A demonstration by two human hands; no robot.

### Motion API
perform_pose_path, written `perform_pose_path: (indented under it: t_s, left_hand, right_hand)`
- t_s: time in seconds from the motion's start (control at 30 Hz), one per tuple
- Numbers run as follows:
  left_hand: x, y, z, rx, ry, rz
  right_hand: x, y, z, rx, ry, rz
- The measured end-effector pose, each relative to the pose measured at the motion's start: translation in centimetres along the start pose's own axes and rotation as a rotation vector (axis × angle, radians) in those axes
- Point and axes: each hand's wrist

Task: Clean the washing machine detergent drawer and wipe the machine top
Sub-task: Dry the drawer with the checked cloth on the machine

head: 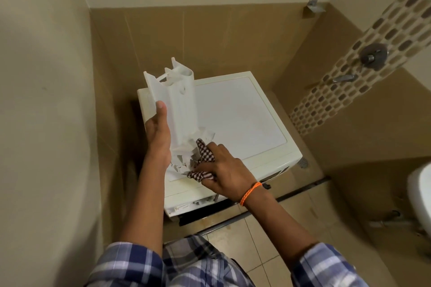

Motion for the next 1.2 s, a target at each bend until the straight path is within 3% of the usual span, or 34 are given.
perform_pose_path:
  t_s: [0.2,0.3,0.47,0.67,0.9,1.03,1.2]
  left_hand:
    - [0.1,-0.7,0.1,0.058,-0.064,0.138]
    - [0.2,-1.0,-0.2,0.063,-0.049,0.176]
    - [0.0,0.2,-0.3,-0.024,-0.056,0.098]
    - [-0.1,0.3,-0.4,0.041,-0.026,0.171]
    - [1.0,-1.1,-0.2,0.019,-0.057,0.207]
    - [1.2,-0.8,-0.5,0.061,-0.04,0.203]
    - [1.3,-1.4,-0.4,0.076,-0.009,0.179]
  right_hand:
    - [1.5,-1.4,-3.4,-0.059,0.052,0.028]
    - [1.9,-1.9,-5.1,-0.095,0.142,-0.039]
    - [1.5,0.0,-3.2,-0.05,0.251,-0.25]
    - [-0.2,0.9,-2.6,0.055,0.097,-0.035]
    - [1.2,-1.0,-6.4,-0.084,0.364,-0.216]
    - [1.6,-0.5,-5.3,0.032,0.452,-0.141]
    - [1.0,0.0,-4.9,0.088,0.372,-0.083]
Point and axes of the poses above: each hand's wrist, its own x-axis towards the middle knuckle, its own y-axis out of the palm, z = x × y, and after that the axes turned 14 degrees about y, right-handed
